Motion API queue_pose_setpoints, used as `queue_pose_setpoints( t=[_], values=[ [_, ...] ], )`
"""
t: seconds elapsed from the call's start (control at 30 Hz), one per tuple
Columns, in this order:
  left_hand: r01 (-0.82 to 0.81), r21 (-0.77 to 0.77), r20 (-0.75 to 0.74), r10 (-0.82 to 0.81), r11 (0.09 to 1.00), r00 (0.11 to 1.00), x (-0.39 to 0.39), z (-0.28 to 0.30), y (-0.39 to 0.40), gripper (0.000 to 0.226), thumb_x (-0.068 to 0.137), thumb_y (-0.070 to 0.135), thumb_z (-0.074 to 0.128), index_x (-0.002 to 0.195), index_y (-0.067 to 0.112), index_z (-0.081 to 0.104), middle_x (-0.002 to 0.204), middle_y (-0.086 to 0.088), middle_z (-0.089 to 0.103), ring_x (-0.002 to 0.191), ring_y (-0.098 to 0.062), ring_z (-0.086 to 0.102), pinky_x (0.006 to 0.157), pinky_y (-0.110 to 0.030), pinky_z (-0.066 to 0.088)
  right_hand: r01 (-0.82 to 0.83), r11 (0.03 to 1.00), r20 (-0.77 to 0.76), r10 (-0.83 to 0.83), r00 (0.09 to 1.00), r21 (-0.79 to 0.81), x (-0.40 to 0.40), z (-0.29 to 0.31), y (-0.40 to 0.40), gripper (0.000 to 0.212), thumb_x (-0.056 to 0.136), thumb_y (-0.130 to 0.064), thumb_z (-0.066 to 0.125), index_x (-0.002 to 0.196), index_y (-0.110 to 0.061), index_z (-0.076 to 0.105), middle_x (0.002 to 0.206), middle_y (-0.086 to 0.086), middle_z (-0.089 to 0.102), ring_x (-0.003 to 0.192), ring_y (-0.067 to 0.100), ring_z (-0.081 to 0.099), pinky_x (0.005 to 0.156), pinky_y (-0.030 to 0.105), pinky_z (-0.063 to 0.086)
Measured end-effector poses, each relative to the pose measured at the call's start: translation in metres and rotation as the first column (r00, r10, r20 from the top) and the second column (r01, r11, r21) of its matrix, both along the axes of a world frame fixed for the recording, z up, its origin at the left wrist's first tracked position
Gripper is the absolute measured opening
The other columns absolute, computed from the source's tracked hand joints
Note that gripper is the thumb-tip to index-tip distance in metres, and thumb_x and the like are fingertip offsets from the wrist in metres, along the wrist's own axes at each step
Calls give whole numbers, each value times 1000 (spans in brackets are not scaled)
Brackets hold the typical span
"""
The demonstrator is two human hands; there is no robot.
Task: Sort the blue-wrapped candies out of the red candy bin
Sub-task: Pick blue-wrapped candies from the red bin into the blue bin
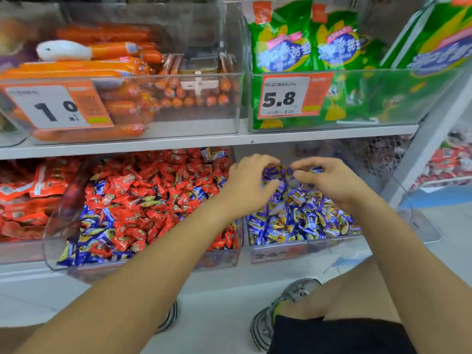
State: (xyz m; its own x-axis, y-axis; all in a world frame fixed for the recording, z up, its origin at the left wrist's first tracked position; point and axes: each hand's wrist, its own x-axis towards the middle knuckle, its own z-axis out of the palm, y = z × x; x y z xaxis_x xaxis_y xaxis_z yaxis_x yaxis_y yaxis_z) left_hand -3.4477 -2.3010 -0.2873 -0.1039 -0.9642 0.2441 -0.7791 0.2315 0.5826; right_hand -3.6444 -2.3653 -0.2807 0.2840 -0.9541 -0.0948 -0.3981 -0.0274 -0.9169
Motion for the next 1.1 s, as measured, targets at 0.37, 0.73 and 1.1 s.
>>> queue_pose_setpoints(
  t=[0.37, 0.73, 1.1],
  values=[
    [-133, 69, 579, 68, 989, 813, 166, -27, 96, 48, 82, 54, 41, 106, 26, 71, 112, 5, 67, 114, -24, 54, 93, -46, 46, -257, 856, -405, 62, 912, -448, 54, 3, 38, 15, 92, -20, 66, 103, -27, 72, 101, -6, 63, 91, 8, 55, 84, 20, 39],
    [-156, 20, 493, 125, 988, 861, 225, -47, 106, 69, 85, 71, 42, 142, 34, 42, 148, 11, 40, 145, -9, 24, 118, -60, 7, -787, 550, -721, 421, 551, -280, 214, -26, 87, 59, 90, -41, 64, 144, -30, 41, 153, 9, 25, 141, 31, 24, 110, 54, 32],
    [-117, -248, 529, 236, 962, 815, 204, -15, 125, 41, 83, 35, 69, 120, 19, 61, 120, 2, 60, 124, -23, 49, 109, -51, 34, -856, 425, -854, 285, 435, -293, 246, -45, 38, 67, 93, -42, 60, 151, -43, 27, 154, -5, 32, 140, 25, 24, 105, 51, 33]
  ],
)
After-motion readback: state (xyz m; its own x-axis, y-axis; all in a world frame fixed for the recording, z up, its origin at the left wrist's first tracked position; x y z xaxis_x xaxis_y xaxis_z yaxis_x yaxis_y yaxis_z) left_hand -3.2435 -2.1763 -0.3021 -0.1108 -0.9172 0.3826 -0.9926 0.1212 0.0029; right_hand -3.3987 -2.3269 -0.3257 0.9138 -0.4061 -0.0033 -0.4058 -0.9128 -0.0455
